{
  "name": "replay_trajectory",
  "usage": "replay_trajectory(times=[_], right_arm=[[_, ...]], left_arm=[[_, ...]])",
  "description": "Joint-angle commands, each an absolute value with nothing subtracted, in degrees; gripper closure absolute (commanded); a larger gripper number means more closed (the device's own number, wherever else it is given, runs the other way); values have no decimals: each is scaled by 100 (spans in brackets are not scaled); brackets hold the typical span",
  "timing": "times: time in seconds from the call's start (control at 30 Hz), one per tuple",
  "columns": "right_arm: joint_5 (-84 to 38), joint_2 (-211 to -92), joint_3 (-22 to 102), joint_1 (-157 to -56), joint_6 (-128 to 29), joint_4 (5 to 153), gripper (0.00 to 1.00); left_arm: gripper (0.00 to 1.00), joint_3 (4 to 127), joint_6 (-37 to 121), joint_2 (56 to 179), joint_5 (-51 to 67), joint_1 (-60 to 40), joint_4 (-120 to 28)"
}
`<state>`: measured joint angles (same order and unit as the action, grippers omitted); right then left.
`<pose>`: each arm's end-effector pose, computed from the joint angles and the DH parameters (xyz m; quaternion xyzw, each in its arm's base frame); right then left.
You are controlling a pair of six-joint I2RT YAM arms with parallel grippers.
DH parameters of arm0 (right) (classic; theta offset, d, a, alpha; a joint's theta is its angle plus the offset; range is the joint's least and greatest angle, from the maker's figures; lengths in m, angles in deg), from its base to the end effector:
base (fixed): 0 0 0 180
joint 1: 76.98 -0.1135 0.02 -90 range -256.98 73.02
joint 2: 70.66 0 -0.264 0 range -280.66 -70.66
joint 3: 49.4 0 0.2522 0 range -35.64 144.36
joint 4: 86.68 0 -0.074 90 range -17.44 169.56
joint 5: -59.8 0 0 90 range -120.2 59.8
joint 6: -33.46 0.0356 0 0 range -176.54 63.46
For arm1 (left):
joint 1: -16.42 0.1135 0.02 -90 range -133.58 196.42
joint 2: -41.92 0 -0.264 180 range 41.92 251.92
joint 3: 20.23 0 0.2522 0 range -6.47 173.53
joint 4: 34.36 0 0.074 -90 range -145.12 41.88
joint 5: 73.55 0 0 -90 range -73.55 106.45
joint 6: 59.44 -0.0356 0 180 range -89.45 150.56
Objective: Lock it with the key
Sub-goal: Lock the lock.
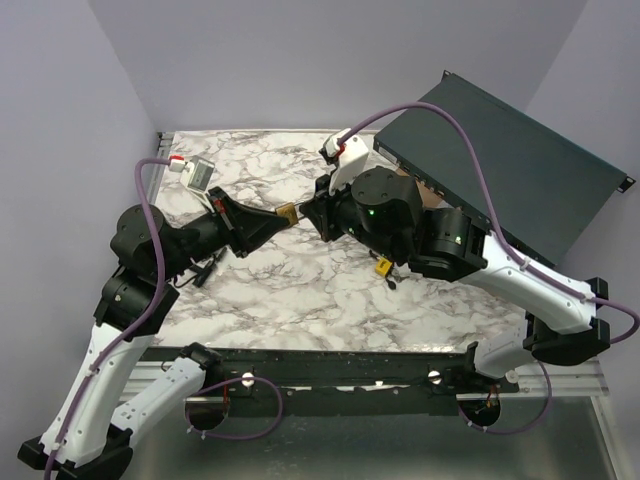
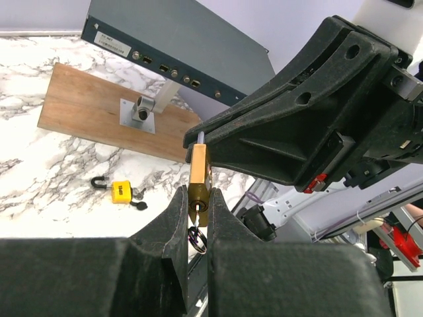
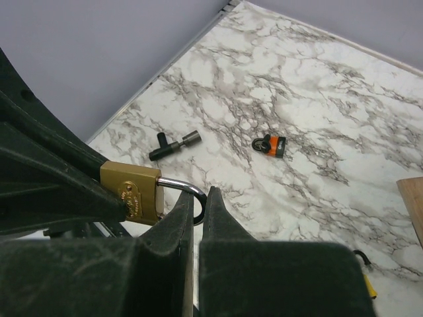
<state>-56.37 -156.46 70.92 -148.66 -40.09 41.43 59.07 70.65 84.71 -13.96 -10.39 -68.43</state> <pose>0.1122 0.2890 0.4881 -0.2450 0.7576 0.2701 0.5414 0.1111 -0.0763 0.4473 0.1109 0.6851 -0.5355 0.4813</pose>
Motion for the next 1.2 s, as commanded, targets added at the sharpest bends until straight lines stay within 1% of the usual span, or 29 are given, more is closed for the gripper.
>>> replay_trajectory(times=[0.0,0.53,1.17], right_arm=[[-3670,-16116,7143,-15362,-3713,5567,99],[-3657,-16285,7307,-15781,-3897,5590,99],[-3211,-16188,7114,-16050,-4055,5966,99]], left_arm=[[100,6083,7135,8666,-2034,-1441,-6312],[100,6301,7012,9031,-1672,-1915,-6276],[100,6299,6914,9346,-1561,-2118,-6440]])
